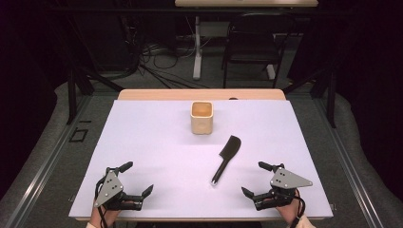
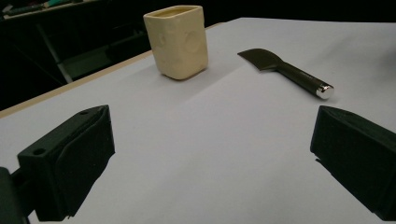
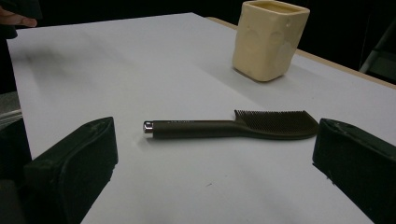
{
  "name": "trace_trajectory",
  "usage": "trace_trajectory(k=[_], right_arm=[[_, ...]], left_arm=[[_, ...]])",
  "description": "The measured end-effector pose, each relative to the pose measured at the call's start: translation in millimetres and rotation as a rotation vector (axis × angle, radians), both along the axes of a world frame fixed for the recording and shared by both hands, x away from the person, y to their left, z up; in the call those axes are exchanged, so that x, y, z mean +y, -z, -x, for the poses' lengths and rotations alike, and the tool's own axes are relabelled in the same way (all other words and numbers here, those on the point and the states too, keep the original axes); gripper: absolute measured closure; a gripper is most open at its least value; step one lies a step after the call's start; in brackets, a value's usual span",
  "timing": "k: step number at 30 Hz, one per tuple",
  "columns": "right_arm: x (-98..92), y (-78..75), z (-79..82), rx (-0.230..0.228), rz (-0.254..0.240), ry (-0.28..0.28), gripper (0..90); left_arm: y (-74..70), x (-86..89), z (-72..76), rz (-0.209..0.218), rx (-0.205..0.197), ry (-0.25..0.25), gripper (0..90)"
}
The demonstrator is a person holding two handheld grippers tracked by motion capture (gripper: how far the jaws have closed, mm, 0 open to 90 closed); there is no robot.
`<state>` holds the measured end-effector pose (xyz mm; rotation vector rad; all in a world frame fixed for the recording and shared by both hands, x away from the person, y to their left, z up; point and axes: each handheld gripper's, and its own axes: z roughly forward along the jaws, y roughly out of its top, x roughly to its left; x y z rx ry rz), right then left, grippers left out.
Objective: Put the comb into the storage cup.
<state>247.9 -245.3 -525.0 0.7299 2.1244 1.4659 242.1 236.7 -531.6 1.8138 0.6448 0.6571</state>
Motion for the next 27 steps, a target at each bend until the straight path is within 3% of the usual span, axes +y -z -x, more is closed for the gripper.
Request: trace_trajectory(k=[12, 27], right_arm=[[6.5, -0.3, -7.4, 0.06, 0.0, 0.017, 0.0], [27.9, -3.2, -18.4, 0.05, 0.033, -0.018, 0.0]], left_arm=[[0.3, -0.3, -0.7, 0.0, 0.012, 0.003, 0.0], [1.2, -1.0, -3.2, -0.013, 0.016, -0.009, 0.0]])
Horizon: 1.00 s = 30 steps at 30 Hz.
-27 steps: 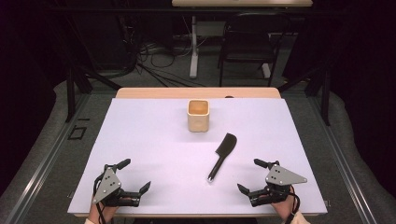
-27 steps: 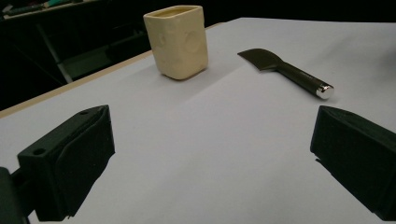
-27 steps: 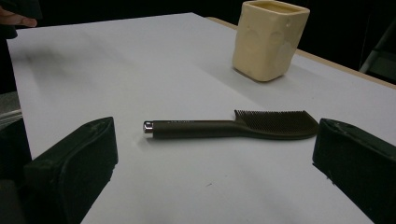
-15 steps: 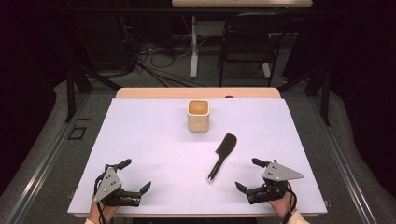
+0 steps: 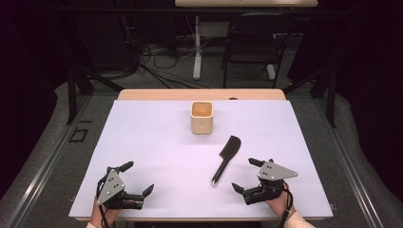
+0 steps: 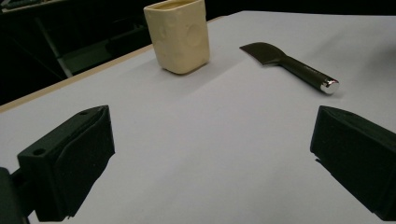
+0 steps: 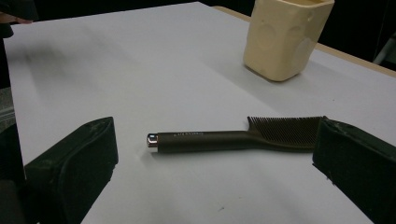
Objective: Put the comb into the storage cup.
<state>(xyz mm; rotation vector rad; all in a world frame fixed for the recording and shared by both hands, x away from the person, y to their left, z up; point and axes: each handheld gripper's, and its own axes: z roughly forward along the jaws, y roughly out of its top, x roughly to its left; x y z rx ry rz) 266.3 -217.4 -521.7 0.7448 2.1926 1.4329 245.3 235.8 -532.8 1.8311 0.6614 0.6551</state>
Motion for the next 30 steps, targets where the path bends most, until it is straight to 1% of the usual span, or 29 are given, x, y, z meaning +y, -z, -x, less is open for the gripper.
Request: trace_trajectory(k=[5, 7, 10, 17, 24, 30], right_arm=[[7.1, 0.8, -5.3, 0.013, 0.006, -0.013, 0.0], [12.4, 1.3, -8.1, 0.027, 0.013, -0.023, 0.0], [17.3, 1.3, -10.7, 0.031, 0.014, -0.03, 0.0], [27.4, 3.5, -17.2, 0.047, 0.035, -0.043, 0.0], [35.0, 5.4, -22.1, 0.069, 0.059, -0.051, 0.0], [38.7, 5.8, -24.6, 0.084, 0.065, -0.057, 0.0]], left_arm=[[0.1, 0.2, 0.0, 0.003, 0.001, 0.003, 0.0], [0.1, 0.2, -0.1, 0.002, 0.001, 0.002, 0.0], [0.1, 0.4, 0.0, 0.003, 0.002, 0.0, 0.0], [0.1, 0.3, 0.0, 0.002, 0.0, 0.002, 0.0], [0.3, 0.5, -0.1, -0.004, 0.001, -0.003, 0.0], [0.2, 0.5, 0.2, -0.004, -0.002, -0.004, 0.0]])
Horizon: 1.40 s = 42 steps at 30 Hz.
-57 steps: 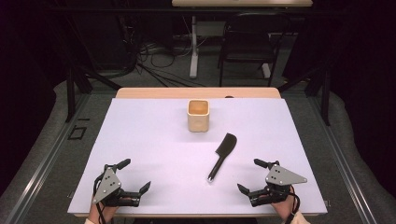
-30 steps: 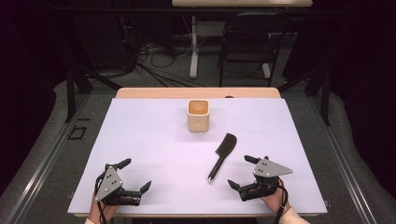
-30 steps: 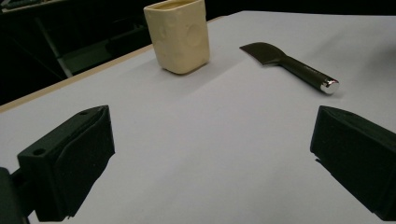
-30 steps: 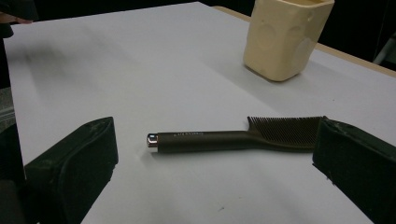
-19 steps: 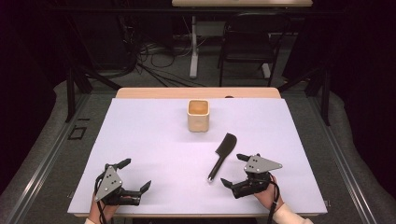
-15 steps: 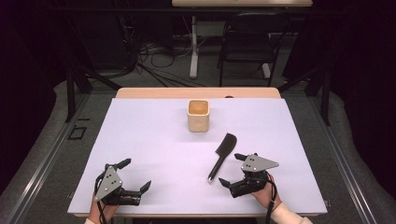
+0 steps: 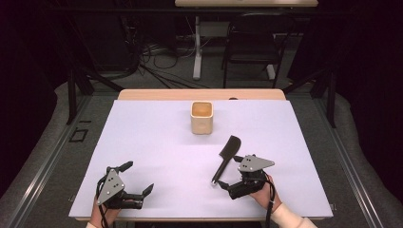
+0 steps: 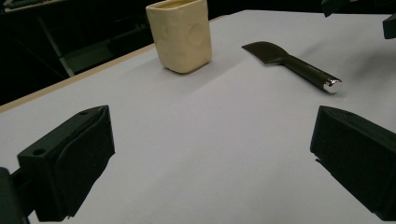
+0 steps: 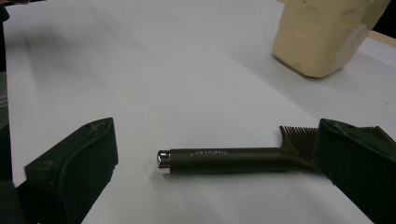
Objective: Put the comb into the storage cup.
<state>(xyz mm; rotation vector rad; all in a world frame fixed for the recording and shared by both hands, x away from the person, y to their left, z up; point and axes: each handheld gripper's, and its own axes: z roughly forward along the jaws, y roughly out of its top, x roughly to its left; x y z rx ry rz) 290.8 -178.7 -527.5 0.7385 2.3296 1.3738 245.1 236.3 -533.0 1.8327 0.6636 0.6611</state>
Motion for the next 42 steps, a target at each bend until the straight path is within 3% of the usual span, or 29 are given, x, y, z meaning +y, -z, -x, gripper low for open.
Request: trace_trajectory(k=[13, 28, 34, 37, 38, 40, 42], right_arm=[[9.3, 4.1, -7.6, 0.04, 0.026, -0.01, 0.0], [22.0, 8.3, -16.8, 0.055, 0.04, -0.019, 1.4], [24.3, 8.9, -18.3, 0.054, 0.034, -0.034, 13.4], [27.7, 8.0, -17.6, 0.04, 0.04, -0.033, 29.8], [27.7, 8.0, -17.6, 0.04, 0.04, -0.033, 29.8], [30.1, 9.4, -18.7, 0.046, 0.055, -0.027, 46.6], [31.1, 10.3, -19.8, 0.057, 0.067, -0.036, 53.7]], left_arm=[[0.2, 0.0, -0.1, -0.001, -0.002, 0.0, 0.0], [0.6, 0.1, -0.4, 0.001, 0.0, -0.001, 0.0], [1.1, -0.4, -0.9, -0.006, 0.007, 0.002, 0.0], [1.1, -0.4, -1.0, -0.007, 0.006, 0.003, 0.0], [1.1, -0.4, -1.0, -0.007, 0.006, 0.003, 0.0], [1.0, -0.2, -0.8, -0.008, 0.005, 0.001, 0.0], [1.1, -0.3, -0.7, -0.009, 0.007, 0.001, 0.0]])
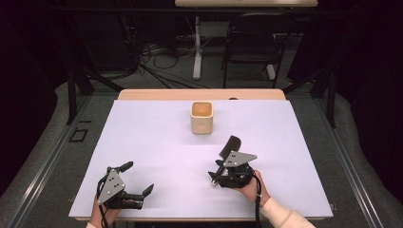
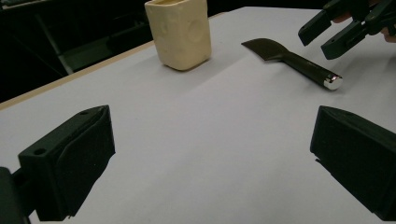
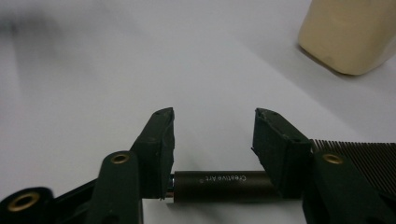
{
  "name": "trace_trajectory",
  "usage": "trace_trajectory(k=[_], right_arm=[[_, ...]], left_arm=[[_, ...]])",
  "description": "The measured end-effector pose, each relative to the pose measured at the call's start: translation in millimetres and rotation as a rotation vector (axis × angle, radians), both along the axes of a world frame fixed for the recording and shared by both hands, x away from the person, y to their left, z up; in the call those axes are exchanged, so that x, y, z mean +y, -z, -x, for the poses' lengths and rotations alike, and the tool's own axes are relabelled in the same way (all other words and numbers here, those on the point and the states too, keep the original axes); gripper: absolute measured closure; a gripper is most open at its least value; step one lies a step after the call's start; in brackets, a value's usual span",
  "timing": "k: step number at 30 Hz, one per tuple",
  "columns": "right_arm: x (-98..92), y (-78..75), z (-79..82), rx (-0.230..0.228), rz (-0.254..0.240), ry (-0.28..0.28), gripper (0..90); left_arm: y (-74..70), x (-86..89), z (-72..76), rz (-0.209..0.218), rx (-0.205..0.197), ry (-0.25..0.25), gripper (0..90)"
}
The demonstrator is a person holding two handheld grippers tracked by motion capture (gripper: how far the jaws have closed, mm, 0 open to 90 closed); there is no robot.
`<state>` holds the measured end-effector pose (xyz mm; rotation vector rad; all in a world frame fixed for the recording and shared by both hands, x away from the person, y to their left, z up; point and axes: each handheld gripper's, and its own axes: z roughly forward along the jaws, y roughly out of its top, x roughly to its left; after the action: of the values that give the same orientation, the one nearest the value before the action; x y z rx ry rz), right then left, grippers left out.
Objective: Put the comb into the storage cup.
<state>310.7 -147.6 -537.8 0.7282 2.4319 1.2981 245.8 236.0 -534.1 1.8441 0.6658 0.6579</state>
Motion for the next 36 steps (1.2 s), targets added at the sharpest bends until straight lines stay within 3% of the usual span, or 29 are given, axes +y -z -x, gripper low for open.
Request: trace_trajectory(k=[4, 6, 7, 8, 10, 26, 36], right_arm=[[3.4, 2.4, -1.4, 0.009, 0.027, -0.016, 71.2], [4.3, 2.9, -1.7, 0.006, 0.035, -0.015, 74.5], [5.5, 3.4, -1.9, 0.004, 0.05, -0.017, 81.9], [5.5, 3.4, -1.9, 0.004, 0.05, -0.017, 81.9], [6.6, 3.5, -1.7, 0.0, 0.058, -0.013, 90.0], [20.3, 7.1, -6.5, 0.016, 0.12, -0.005, 90.0], [18.1, 10.1, -9.8, 0.086, 0.152, 0.023, 90.0]], left_arm=[[0.2, 0.0, 0.0, -0.005, 0.004, 0.001, 0.1], [0.4, -0.2, 0.0, -0.004, 0.006, -0.001, 0.1], [0.3, -0.1, 0.0, -0.006, 0.004, -0.001, 0.1], [0.2, -0.1, 0.0, -0.007, 0.003, -0.001, 0.1], [0.3, -0.2, 0.0, -0.006, 0.005, -0.001, 0.1], [0.2, 0.0, 0.1, -0.006, 0.004, -0.001, 0.1], [0.0, 0.6, 0.4, -0.009, 0.005, -0.003, 0.1]])
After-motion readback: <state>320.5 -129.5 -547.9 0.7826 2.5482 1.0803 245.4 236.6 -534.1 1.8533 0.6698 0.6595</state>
